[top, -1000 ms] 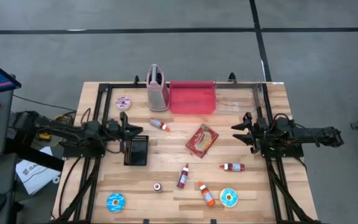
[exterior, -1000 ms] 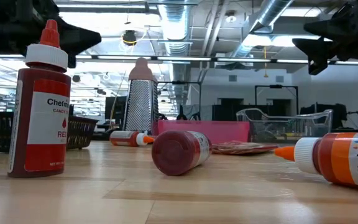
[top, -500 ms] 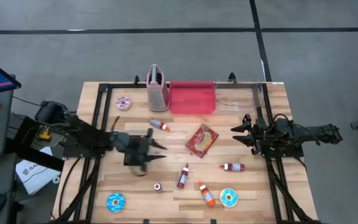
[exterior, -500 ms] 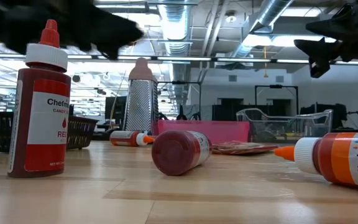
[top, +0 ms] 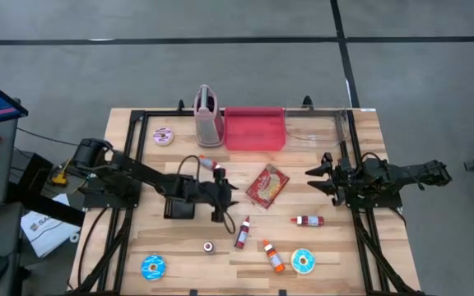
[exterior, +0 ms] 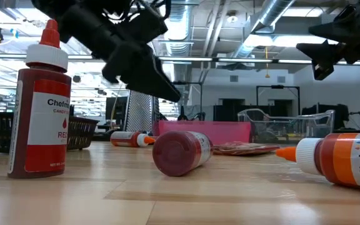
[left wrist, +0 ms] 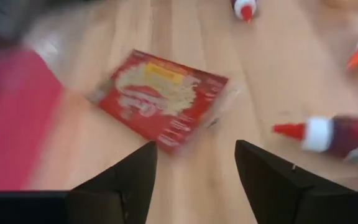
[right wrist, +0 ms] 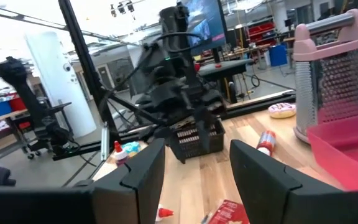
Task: Pick & Place Food Item
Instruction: Put the red popcorn bag into the pink bin
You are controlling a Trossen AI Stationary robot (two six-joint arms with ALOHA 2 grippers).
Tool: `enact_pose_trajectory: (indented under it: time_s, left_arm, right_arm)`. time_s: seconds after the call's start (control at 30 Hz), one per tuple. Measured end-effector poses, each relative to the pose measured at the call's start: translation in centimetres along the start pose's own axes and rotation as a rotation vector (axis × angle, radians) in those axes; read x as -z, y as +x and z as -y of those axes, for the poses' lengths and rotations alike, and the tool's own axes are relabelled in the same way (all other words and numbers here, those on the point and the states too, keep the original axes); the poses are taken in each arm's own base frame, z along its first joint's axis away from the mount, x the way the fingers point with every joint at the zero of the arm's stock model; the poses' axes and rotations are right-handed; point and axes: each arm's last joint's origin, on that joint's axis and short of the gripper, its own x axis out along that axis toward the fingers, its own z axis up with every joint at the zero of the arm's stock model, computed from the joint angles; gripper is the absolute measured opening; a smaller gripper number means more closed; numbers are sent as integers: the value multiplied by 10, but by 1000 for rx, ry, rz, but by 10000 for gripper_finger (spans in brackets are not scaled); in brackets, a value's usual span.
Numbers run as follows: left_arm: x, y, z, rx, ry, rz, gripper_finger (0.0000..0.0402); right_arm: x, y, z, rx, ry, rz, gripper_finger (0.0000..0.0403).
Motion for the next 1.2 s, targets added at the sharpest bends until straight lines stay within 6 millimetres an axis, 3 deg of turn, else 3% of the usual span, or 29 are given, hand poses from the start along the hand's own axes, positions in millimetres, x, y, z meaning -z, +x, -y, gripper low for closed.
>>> enact_pose_trajectory:
  time_s: [0.13, 0.23, 0.53, 0.73, 1.2]
  left_arm:
    - [2, 1, 8, -153, 209, -52, 178]
    - [7, 6, 15, -149, 308, -80, 172]
    - [19, 26, 29, -118, 512, -72, 209]
    - [28, 40, 35, -67, 573, -36, 218]
    - [33, 68, 16, -18, 551, 3, 185]
  right_arm:
    - [0, 0, 0, 2, -13, -1, 175]
    - [0, 0, 0, 2, -16, -2, 175]
    - [-1, 0, 0, 21, -16, 12, 175]
    - [-1, 0, 0, 21, -16, 13, 175]
    - [-1, 0, 0, 21, -16, 13, 175]
